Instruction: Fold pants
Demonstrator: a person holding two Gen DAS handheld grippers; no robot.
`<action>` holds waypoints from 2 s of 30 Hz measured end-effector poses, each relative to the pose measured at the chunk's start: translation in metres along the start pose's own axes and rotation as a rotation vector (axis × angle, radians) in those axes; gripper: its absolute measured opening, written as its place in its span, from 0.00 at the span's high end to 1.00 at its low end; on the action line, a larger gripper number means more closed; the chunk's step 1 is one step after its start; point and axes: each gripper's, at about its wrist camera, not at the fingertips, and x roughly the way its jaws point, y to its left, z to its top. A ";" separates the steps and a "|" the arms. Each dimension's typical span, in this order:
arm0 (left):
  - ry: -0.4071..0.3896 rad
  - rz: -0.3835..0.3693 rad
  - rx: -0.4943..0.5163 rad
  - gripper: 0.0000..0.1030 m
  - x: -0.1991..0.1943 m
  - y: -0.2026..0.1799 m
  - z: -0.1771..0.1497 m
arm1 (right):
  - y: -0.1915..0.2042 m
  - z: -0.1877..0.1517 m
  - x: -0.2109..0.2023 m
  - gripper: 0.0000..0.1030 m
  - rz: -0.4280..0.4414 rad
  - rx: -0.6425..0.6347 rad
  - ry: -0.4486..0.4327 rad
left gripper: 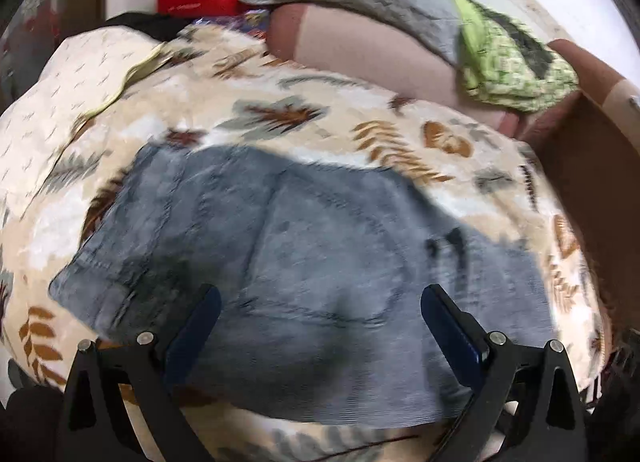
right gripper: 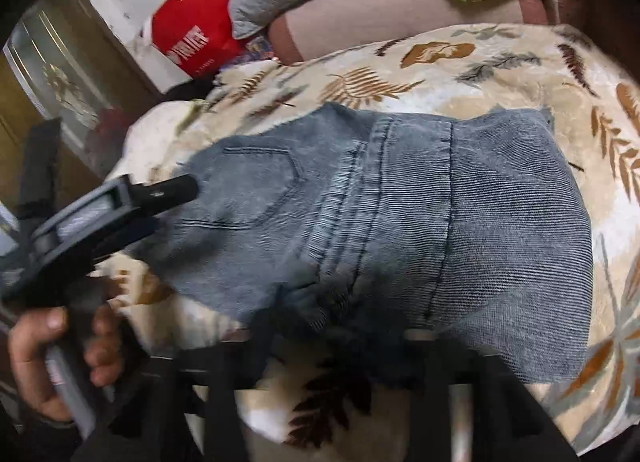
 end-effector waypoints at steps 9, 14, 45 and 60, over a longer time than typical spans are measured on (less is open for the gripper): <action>0.045 -0.102 0.235 0.03 0.015 -0.107 -0.015 | -0.097 -0.005 -0.093 0.30 0.073 0.351 -0.165; 0.218 0.003 0.331 0.03 0.069 -0.120 -0.055 | -0.159 0.030 -0.104 0.30 0.128 0.493 -0.190; 0.162 -0.099 0.338 0.02 0.069 -0.166 0.007 | -0.126 0.023 -0.032 0.70 0.044 0.349 0.059; 0.170 -0.079 0.352 0.01 0.054 -0.136 -0.034 | -0.158 0.089 -0.045 0.67 0.278 0.447 0.010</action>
